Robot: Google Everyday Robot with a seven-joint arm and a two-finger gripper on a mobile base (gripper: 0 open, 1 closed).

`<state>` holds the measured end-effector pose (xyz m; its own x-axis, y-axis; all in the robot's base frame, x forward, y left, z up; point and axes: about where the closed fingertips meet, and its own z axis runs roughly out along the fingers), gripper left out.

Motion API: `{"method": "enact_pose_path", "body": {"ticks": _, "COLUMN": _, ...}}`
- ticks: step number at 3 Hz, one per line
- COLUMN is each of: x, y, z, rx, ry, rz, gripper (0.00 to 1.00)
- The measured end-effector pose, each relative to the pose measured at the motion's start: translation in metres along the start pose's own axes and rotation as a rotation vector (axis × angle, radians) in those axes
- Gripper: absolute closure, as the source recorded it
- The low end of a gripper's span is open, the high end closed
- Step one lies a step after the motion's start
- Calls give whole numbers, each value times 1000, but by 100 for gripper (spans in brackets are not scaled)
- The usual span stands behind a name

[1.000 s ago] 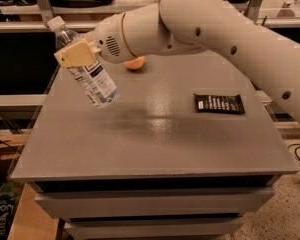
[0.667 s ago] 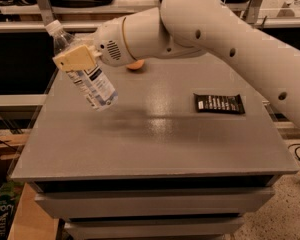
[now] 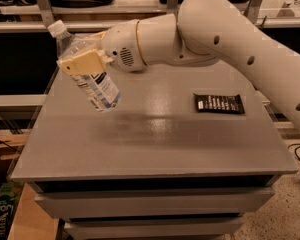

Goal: Place blue plastic bottle upright

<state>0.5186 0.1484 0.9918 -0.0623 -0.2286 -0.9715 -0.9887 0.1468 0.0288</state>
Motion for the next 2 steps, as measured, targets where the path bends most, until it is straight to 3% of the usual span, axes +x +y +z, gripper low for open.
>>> {"method": "enact_pose_path", "body": {"ticks": 2, "x": -5, "y": 8, "z": -14, "rx": -31, "ry": -133, "rz": -52, "gripper": 100}}
